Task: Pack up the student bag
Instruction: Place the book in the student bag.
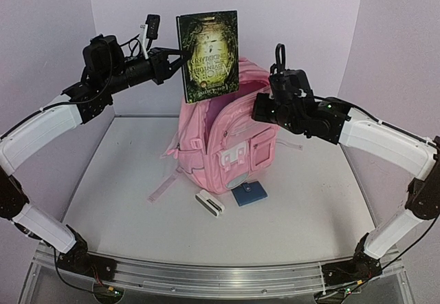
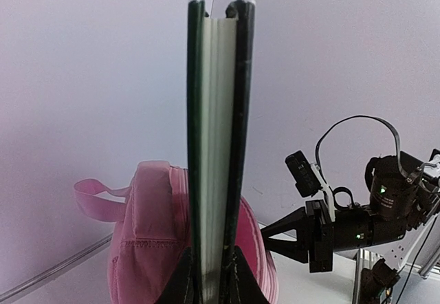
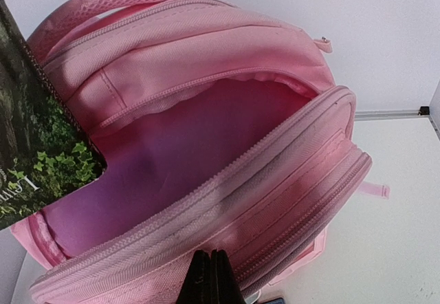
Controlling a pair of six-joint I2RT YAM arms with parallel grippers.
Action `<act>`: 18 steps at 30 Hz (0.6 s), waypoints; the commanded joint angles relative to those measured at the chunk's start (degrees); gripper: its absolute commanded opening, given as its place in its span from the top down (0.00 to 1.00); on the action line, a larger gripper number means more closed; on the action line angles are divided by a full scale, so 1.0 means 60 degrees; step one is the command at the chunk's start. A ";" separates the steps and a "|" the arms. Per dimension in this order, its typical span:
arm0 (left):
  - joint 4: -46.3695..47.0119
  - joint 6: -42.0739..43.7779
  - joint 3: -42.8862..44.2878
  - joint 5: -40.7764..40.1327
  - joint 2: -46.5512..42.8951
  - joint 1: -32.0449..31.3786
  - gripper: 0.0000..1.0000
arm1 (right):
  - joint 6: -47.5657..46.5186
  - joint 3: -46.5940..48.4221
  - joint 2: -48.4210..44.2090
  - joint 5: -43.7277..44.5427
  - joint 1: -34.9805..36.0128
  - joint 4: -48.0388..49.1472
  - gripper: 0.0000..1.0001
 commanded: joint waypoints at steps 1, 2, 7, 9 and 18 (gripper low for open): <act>0.0861 -0.0099 0.0122 0.0189 -0.0227 0.0078 1.00 | 0.0085 -0.0128 -0.0193 0.0044 -0.0052 -0.0155 1.00; 0.0838 -0.0190 0.0099 0.0278 -0.0159 0.0067 1.00 | 0.0088 -0.0127 -0.0174 0.0027 -0.0052 -0.0149 1.00; 0.1224 -0.0555 -0.0242 0.0537 0.0180 -0.0255 1.00 | 0.0124 -0.0121 -0.0095 -0.0057 -0.0052 -0.0130 1.00; 0.1253 -0.0568 -0.0262 0.0582 0.0340 -0.0418 1.00 | 0.0120 -0.0126 -0.0114 -0.0036 -0.0052 -0.0135 1.00; 0.2382 -0.0597 -0.1119 0.0316 0.0714 -0.0866 1.00 | 0.0139 -0.0093 0.0012 -0.0105 -0.0054 -0.0062 1.00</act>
